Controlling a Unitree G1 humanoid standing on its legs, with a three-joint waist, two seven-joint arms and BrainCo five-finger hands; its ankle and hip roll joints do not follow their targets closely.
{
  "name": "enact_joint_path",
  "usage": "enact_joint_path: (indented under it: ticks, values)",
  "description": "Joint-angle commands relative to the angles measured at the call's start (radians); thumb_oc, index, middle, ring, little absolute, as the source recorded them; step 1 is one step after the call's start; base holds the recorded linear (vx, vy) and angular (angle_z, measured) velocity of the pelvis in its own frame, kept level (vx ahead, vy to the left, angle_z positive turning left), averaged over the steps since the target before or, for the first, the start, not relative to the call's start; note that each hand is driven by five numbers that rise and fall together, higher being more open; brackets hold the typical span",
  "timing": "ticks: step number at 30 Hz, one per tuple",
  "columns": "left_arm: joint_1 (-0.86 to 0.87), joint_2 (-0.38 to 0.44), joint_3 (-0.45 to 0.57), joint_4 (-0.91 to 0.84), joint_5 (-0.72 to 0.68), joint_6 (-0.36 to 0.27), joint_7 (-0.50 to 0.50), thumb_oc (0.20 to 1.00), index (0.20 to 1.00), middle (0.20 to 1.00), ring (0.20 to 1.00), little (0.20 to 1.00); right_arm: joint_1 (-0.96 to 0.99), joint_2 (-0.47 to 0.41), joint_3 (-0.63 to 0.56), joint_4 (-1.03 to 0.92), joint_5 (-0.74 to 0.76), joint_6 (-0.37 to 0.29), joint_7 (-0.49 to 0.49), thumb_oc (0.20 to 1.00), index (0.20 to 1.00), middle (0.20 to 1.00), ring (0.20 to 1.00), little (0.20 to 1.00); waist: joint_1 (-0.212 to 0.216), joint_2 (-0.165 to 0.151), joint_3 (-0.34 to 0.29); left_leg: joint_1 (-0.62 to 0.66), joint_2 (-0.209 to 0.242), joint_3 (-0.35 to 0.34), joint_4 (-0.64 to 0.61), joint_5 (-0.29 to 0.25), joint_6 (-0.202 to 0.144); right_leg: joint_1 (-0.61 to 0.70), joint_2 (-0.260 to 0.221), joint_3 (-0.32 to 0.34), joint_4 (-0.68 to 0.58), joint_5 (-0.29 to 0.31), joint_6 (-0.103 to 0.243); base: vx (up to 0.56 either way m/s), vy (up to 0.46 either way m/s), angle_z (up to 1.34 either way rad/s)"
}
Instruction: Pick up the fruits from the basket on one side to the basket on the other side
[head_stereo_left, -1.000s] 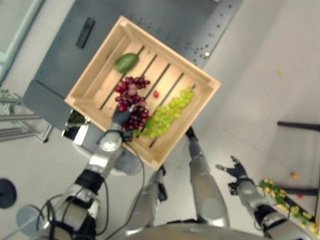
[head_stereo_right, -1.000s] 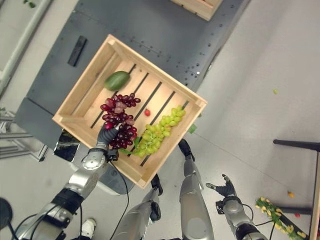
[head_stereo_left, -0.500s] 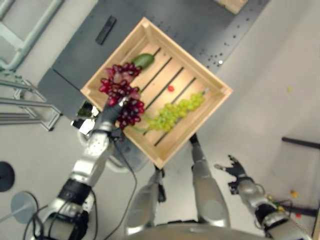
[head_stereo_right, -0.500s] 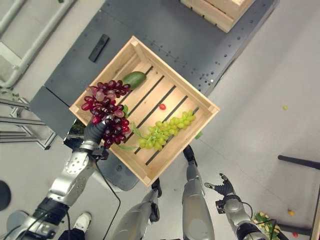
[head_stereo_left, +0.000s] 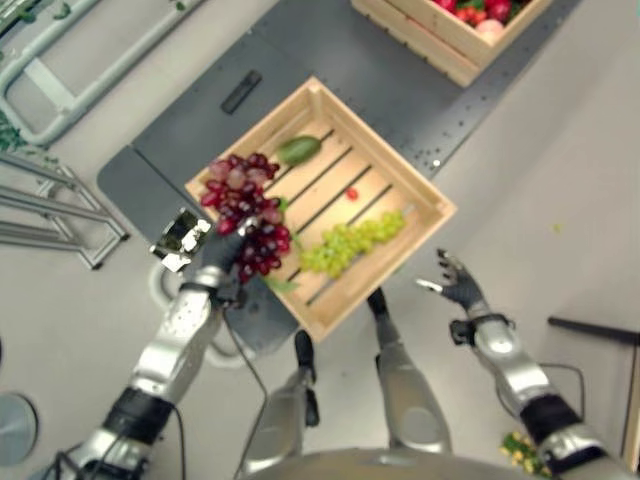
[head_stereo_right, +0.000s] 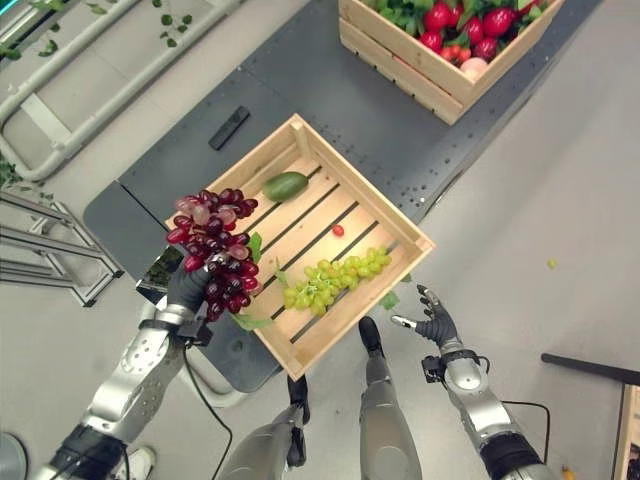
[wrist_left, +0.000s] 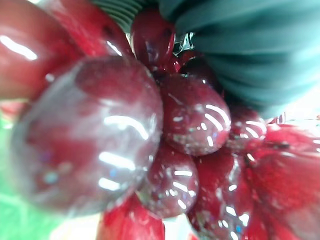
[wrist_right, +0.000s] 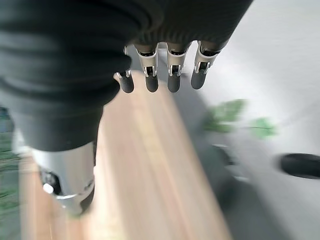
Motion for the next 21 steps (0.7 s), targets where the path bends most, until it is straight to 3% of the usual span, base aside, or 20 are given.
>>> enact_joint_path:
  ticks: [1, 10, 15, 17, 21]
  values:
    - [0.011, 0.015, 0.073, -0.113, 0.011, -0.057, -0.027, 0.2, 0.2, 0.2, 0.2, 0.2, 0.027, -0.037, -0.042, -0.112, 0.062, -0.061, 0.038, 1.0, 1.0, 1.0, 1.0, 1.0, -0.004, 0.018, -0.086, -0.101, -0.012, -0.051, 0.046, -0.017, 0.027, 0.062, 0.019, -0.023, 0.073, -0.21, 0.053, 0.02, 0.018, 0.09]
    - [0.036, 0.02, 0.101, -0.132, 0.038, -0.046, -0.041, 0.2, 0.2, 0.2, 0.2, 0.2, 0.031, -0.071, -0.07, -0.387, 0.241, -0.052, 0.146, 1.0, 1.0, 1.0, 1.0, 1.0, 0.014, -0.017, -0.141, -0.08, -0.02, -0.062, 0.043, -0.028, 0.036, 0.086, 0.012, -0.037, 0.075, -0.215, 0.058, 0.01, 0.007, 0.02]
    - [0.042, 0.009, 0.089, -0.141, 0.027, -0.038, -0.061, 0.2, 0.2, 0.2, 0.2, 0.2, -0.043, -0.103, -0.085, -0.441, 0.081, -0.062, 0.095, 1.0, 1.0, 1.0, 1.0, 1.0, 0.025, -0.027, -0.173, -0.07, -0.026, -0.072, 0.04, -0.036, 0.044, 0.099, 0.01, -0.043, 0.075, -0.219, 0.061, 0.04, 0.0, 0.04]
    - [0.032, 0.005, 0.067, -0.142, 0.023, -0.033, -0.067, 0.2, 0.2, 0.2, 0.2, 0.2, -0.092, -0.106, -0.069, -0.424, -0.058, -0.049, 0.041, 1.0, 1.0, 1.0, 1.0, 1.0, 0.033, -0.028, -0.183, -0.065, -0.028, -0.076, 0.039, -0.04, 0.048, 0.102, 0.009, -0.046, 0.077, -0.219, 0.061, 0.02, 0.007, 0.01]
    - [0.0, 0.003, 0.022, -0.139, 0.02, -0.033, -0.074, 0.2, 0.2, 0.2, 0.2, 0.2, -0.161, -0.073, 0.005, -0.362, -0.092, -0.024, 0.027, 1.0, 1.0, 1.0, 1.0, 1.0, 0.043, -0.031, -0.199, -0.056, -0.033, -0.083, 0.041, -0.045, 0.052, 0.113, 0.006, -0.052, 0.078, -0.22, 0.064, 0.03, 0.006, 0.07]
